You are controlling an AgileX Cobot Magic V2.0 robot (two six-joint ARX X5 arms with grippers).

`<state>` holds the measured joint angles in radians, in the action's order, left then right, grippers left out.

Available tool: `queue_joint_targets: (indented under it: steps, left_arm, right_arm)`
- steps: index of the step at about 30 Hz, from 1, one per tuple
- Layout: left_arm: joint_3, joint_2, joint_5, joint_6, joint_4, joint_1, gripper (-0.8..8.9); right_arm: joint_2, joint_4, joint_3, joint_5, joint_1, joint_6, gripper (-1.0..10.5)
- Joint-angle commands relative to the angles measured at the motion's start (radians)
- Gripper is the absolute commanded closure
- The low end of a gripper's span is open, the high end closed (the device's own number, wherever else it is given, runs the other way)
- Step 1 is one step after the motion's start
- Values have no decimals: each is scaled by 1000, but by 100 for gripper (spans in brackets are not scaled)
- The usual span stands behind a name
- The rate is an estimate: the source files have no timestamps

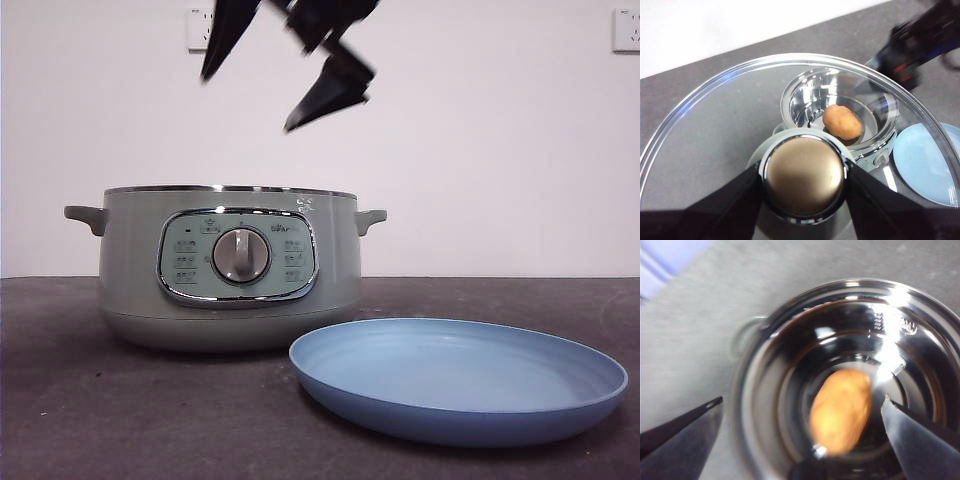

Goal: Take the potato out from the steamer,put the potato on the plate,close the lid

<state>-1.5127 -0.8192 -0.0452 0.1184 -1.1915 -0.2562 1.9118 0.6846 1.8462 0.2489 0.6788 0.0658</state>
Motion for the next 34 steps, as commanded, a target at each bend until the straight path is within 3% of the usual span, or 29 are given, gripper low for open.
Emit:
queue_joint_targets:
  steps: [1,9,24,34]
  left_arm:
    - [-14,18,-6,-14,30,3,822]
    - [-14,26,-7,-14,-8,3,822]
    - [-14,26,-10,-14,-7,3,822]
    - [-14,26,-13,-14,-7,3,822]
  right_arm:
    - [70,-4,26,-55,19,-16,320]
    - [183,-37,29,-174,48,-39,320]
    - [256,-78,29,-199,51,-38,323]
    - [273,-48,29,-203,51,-36,421]
